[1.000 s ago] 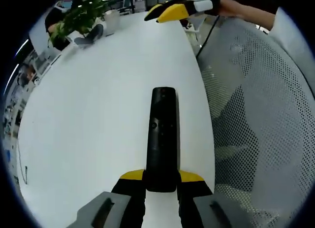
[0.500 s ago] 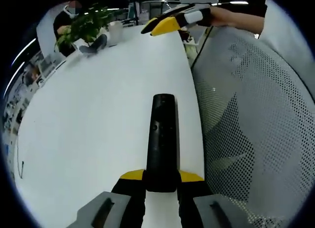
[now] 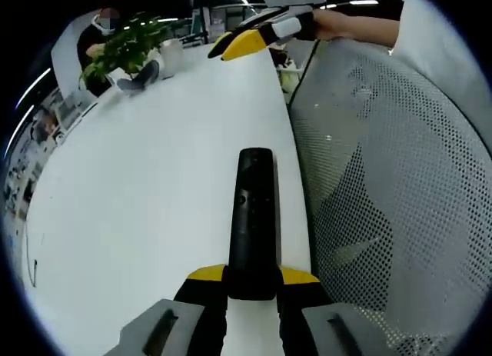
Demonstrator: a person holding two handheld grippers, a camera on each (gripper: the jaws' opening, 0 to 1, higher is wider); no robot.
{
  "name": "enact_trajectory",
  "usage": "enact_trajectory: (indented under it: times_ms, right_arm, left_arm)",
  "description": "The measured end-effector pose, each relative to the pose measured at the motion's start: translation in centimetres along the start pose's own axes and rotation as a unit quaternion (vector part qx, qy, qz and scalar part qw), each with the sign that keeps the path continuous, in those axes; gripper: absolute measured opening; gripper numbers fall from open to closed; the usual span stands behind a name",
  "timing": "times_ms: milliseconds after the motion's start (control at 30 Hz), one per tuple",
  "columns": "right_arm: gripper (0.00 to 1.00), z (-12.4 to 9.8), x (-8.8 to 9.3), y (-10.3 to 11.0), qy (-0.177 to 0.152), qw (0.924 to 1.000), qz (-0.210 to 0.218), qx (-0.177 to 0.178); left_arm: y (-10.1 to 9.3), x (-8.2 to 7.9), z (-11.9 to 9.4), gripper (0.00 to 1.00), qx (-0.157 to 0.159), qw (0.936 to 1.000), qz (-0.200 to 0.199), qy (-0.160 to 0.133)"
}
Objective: Press the specified remote control buttons in sequence, fully releasing each button before pressing the next.
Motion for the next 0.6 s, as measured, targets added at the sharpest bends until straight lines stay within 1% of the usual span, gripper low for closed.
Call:
enact_trajectory:
  times_ms: [233,333,367,433,467,500,567,600]
  right_arm:
    - [0.24,0.3,0.4,0.7,0.017,0.9997,-0.012,-0.015]
    - [0.23,0.5,0.6,1.1,0.026,0.9991,-0.016,-0.028]
    - [0.22,0.6,0.8,1.4,0.038,0.9982,-0.026,-0.038]
    - [0.22,0.9,0.9,1.5,0.046,0.9976,-0.033,-0.039]
    - [0.22,1.0,1.1,1.7,0.057,0.9968,-0.036,-0.043]
    - [0.22,1.1,1.4,2.2,0.072,0.9949,-0.044,-0.055]
    - [0.21,1.3,1.6,2.9,0.09,0.9911,-0.059,-0.077]
    - [0.2,1.4,1.7,3.3,0.096,0.9897,-0.06,-0.087]
  left_arm:
    - [-0.2,0.0,0.0,0.23,-0.002,1.0,0.001,0.009]
    - [-0.1,0.1,-0.1,0.23,0.001,1.0,-0.005,0.004]
    - [-0.1,0.1,-0.1,0.23,0.002,1.0,-0.004,0.002]
    - [-0.1,0.2,-0.1,0.23,0.0,1.0,-0.005,-0.005]
    - [-0.2,0.2,-0.1,0.23,-0.001,1.0,-0.003,-0.009]
    - [-0.2,0.2,-0.1,0.23,-0.003,0.9999,-0.004,-0.014]
    - [-0.2,0.2,-0.1,0.23,-0.006,0.9998,-0.005,-0.017]
    - [-0.2,0.2,-0.1,0.23,-0.007,0.9998,-0.005,-0.018]
Point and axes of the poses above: the point that each gripper's makers call its tool centre point, and the gripper's own axes: z roughly forward along the fingers, y roughly to its left, x roughly out of its underside, the point moved 4 cm from there along -z, roughly backward along the fingers, and after that the axes turned 13 degrees about z, right-handed, at the moved point
